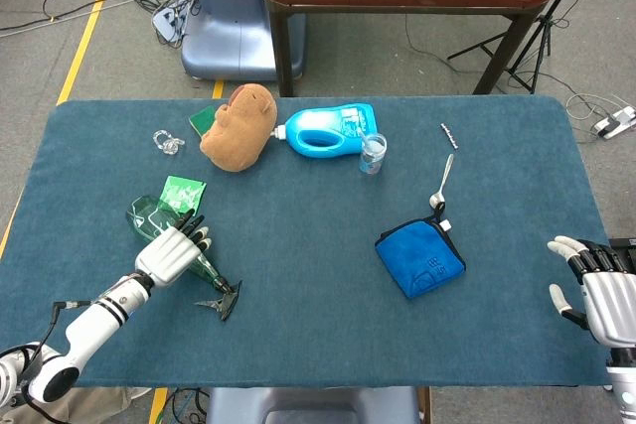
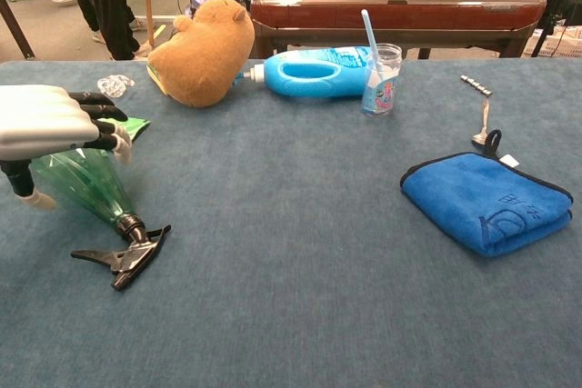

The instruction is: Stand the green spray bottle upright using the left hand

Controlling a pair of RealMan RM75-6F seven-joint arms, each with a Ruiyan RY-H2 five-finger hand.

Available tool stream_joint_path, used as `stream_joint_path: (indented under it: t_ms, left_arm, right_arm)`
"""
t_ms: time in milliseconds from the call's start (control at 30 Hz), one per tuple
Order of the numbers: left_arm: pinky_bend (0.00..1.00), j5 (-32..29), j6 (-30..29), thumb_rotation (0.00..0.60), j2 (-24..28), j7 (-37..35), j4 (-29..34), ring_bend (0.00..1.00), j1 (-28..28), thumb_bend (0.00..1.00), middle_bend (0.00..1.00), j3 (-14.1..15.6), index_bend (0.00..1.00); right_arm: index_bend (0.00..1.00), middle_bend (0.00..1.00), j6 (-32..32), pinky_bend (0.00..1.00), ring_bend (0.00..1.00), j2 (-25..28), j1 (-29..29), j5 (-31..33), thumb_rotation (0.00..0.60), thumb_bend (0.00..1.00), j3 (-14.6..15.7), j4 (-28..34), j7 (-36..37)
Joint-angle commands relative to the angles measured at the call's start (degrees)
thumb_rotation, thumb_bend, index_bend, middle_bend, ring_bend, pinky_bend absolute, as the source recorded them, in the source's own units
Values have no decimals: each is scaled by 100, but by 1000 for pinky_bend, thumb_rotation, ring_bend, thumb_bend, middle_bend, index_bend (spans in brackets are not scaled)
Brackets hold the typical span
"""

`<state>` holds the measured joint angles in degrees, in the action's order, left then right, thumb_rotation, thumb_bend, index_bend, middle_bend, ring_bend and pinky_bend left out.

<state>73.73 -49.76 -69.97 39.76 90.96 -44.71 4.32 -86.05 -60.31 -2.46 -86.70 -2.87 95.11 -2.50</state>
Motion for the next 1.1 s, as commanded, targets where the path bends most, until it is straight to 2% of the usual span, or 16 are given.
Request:
stream_joint_path:
  t_ms: [33, 233, 467, 700, 867, 967, 1100]
  left_arm:
    - [0, -76, 60, 600, -142, 270, -88, 0, -31, 164, 165, 14, 253]
    - [0, -232, 71, 600, -325, 656, -244, 0, -78, 224, 192, -32, 287]
    - [0, -484, 109, 600, -420, 931, -339, 7, -109, 227, 218, -57, 318]
    - [0, -572, 156, 600, -532, 913, -458, 73, -106, 238, 303, -30, 406]
    - [0, -344, -29, 600, -606, 457, -621, 142, -32, 260, 383, -121, 480]
    - [13, -172, -158, 600, -542, -120, -612, 173, 22, 268, 420, -251, 516]
    - [37, -29, -250, 600, -336, -1248, -419, 192, 89, 269, 437, -508, 529]
  right_arm:
    - [265, 228, 7, 193, 157, 0, -2, 3, 600, 353, 0, -1, 1]
    - [265, 228, -7, 193, 157, 7, 18, 24, 600, 353, 0, -2, -2]
    - [265, 228, -14, 194, 157, 13, 38, 42, 600, 353, 3, -1, 6]
    - [265, 228, -21, 193, 157, 13, 45, 45, 600, 353, -1, -3, 23]
    - [265, 228, -61, 193, 157, 33, 66, 29, 600, 353, -1, 20, 16]
    - [265, 228, -86, 193, 157, 42, 82, 24, 600, 354, 2, 36, 10]
    - [265, 228, -95, 193, 157, 49, 87, 12, 600, 353, 3, 56, -4]
